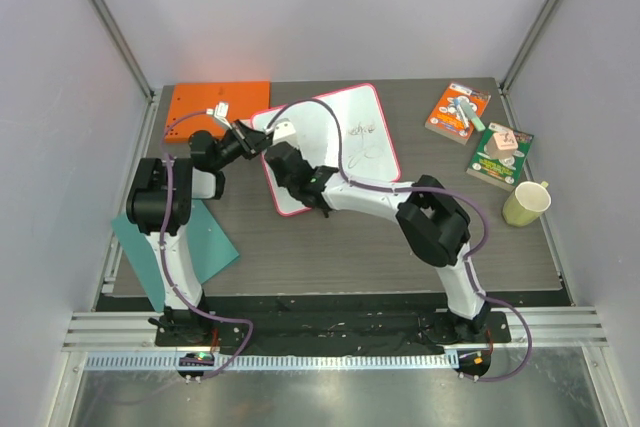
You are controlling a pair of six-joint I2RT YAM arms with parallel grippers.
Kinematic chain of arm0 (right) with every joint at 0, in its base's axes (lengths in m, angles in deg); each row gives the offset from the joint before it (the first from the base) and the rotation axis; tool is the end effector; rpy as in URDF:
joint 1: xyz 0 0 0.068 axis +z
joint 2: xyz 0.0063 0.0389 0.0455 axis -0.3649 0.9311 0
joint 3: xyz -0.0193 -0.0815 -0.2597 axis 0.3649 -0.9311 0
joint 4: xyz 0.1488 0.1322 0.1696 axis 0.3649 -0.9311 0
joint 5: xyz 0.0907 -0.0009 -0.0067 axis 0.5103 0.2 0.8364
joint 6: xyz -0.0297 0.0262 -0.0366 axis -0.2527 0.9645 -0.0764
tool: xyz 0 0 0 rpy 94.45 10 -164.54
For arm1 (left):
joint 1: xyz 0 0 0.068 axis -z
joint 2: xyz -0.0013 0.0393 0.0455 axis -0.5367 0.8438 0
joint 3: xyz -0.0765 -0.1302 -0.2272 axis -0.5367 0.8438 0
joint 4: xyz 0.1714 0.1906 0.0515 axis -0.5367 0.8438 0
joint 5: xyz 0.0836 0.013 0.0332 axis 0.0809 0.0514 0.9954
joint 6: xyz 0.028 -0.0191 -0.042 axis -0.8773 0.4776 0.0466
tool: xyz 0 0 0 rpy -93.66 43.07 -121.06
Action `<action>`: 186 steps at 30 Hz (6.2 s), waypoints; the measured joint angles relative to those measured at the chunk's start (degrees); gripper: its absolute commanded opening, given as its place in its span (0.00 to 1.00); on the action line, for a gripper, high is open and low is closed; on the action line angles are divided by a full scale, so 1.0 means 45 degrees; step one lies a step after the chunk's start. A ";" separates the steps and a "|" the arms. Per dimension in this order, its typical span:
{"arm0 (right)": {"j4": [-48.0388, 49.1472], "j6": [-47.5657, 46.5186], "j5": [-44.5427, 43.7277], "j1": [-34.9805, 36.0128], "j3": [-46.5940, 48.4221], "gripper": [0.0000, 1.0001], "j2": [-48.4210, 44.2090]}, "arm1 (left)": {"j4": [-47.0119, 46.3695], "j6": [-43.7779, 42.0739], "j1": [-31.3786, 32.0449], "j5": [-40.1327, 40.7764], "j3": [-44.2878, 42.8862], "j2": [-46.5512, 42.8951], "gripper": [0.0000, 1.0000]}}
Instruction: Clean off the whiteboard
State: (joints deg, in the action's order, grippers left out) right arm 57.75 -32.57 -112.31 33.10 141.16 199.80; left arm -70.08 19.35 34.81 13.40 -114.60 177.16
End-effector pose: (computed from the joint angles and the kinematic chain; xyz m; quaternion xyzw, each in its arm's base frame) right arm 0.2943 0.3817 0.2117 -0.1771 0.8431 0.0653 0.5036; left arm 0.3991 -0.0427 0.1551 -0.0612 0.6960 -0.5853 0.4114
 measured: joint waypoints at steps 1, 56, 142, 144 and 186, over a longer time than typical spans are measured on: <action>0.0112 0.0165 0.0170 -0.0112 -0.0155 0.01 -0.0102 | -0.0005 -0.0029 0.0019 0.0010 -0.0005 0.0000 0.00; 0.3099 0.4061 0.1409 -0.3925 -0.5289 0.01 -0.2866 | 0.0204 -0.0413 0.0160 0.0165 -0.0126 -0.0073 0.00; 0.2948 0.1797 0.0903 -0.4624 -0.9204 0.01 -0.5707 | -0.0335 -0.0733 0.0209 -0.0491 -0.0253 -0.0073 0.00; 0.2778 0.1375 0.0928 -0.4614 -0.9199 0.01 -0.5712 | -0.0340 -0.0738 0.0209 -0.0495 -0.0253 -0.0073 0.00; 0.1817 -0.0792 0.4070 -0.3075 -0.0928 0.01 -0.1127 | -0.0019 -0.0743 0.0107 -0.0083 -0.0306 -0.0073 0.00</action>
State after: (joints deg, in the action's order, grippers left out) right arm 65.92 -36.13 -93.99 19.27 136.98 194.73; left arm -70.17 16.00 35.29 13.03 -115.98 176.83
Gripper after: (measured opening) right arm 0.272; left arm 0.176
